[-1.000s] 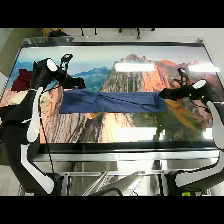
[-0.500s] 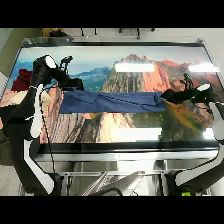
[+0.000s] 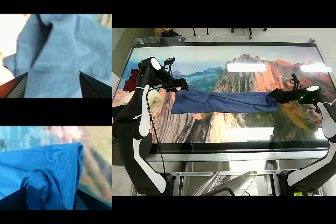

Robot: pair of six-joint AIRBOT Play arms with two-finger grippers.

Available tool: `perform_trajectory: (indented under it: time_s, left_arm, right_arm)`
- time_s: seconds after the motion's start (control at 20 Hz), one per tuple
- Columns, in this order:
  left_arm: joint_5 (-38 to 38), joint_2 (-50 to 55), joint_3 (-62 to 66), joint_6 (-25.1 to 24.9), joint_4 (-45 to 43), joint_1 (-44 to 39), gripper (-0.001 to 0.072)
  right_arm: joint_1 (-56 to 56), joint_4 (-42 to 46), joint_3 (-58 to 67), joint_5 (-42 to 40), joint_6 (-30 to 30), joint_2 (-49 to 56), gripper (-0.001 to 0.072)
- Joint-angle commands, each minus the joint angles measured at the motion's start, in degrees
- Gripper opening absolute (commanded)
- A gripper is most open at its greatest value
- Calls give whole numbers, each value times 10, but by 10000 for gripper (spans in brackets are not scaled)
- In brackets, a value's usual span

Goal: Fold the shirts.

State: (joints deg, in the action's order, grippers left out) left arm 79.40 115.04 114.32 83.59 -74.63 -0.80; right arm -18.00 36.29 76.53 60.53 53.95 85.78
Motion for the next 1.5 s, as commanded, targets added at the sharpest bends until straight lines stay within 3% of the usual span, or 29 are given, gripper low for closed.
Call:
perform_trajectory:
  time_s: [0.0,0.05,0.25,0.3,0.35,0.8,0.95,1.05,1.1,1.3,1.45]
  left_arm:
    - [-37,10,0,5,-2,-1,690]
    - [-47,13,0,4,-2,-6,689]
    - [-91,15,0,-1,-2,-23,675]
    - [-93,15,0,-4,-2,-24,599]
    - [-92,16,0,-7,-4,-27,593]
    - [-86,30,0,-14,-2,-16,592]
    - [-64,47,0,-38,45,-27,585]
    - [-48,48,0,-52,45,-27,64]
    - [-37,48,0,-53,45,-27,19]
    - [48,28,12,-52,41,-24,19]
    - [63,-14,20,-46,41,-24,19]
  right_arm:
    - [10,-20,1,6,-9,1,541]
    - [14,-20,1,6,-9,1,480]
    - [16,-20,1,4,-9,2,482]
    - [16,-20,1,4,-9,2,482]
    - [16,-20,1,4,-9,2,482]
    - [16,-20,1,3,-9,2,482]
    - [16,-20,1,3,-9,2,482]
    - [16,-20,1,4,-9,2,482]
    - [16,-20,1,4,-9,2,482]
    - [16,-20,1,4,-9,2,482]
    - [16,-20,1,7,-9,2,482]
